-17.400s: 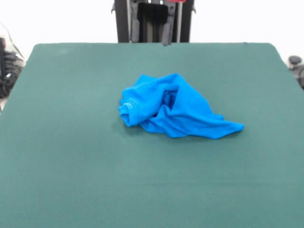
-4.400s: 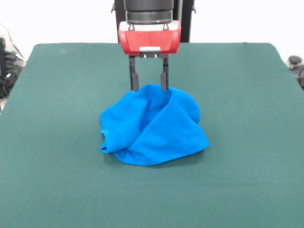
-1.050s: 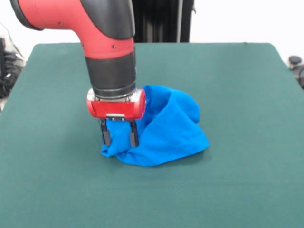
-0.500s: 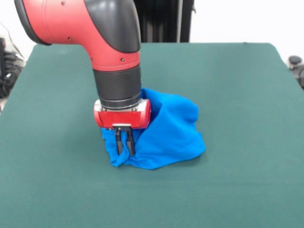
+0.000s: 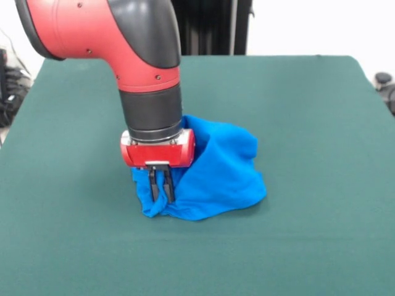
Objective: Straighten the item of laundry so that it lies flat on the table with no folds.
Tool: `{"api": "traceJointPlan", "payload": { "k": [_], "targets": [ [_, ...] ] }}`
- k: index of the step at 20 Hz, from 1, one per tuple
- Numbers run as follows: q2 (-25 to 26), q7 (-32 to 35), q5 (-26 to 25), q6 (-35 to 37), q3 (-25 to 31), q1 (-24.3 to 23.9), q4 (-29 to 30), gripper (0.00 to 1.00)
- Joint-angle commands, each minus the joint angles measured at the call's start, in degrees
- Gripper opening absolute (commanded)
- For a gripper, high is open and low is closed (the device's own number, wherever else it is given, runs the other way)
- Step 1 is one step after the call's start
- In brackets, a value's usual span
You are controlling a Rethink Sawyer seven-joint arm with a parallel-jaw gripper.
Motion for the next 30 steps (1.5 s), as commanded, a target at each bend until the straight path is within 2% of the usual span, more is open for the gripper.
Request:
{"api": "traceJointPlan", "payload": {
  "k": [1, 6, 11, 12, 22, 30],
  "targets": [
    [2.51, -1.69, -3.48, -1.49, 7.61, 0.49, -1.35, 0.0],
    [2.0, -0.09, -4.05, -0.57, 6.08, 1.84, -2.34, 0.0],
    [2.14, -0.6, -4.73, -1.02, 7.75, 0.74, -1.97, 0.0],
    [2.25, -0.79, -4.88, -1.17, 8.19, 0.44, -1.92, 1.0],
    [2.28, -1.09, -5.3, -1.66, 8.89, -0.13, -1.61, 1.0],
    [1.93, -0.14, -4.98, -0.47, 7.33, 1.05, -2.07, 1.0]
  ]
}}
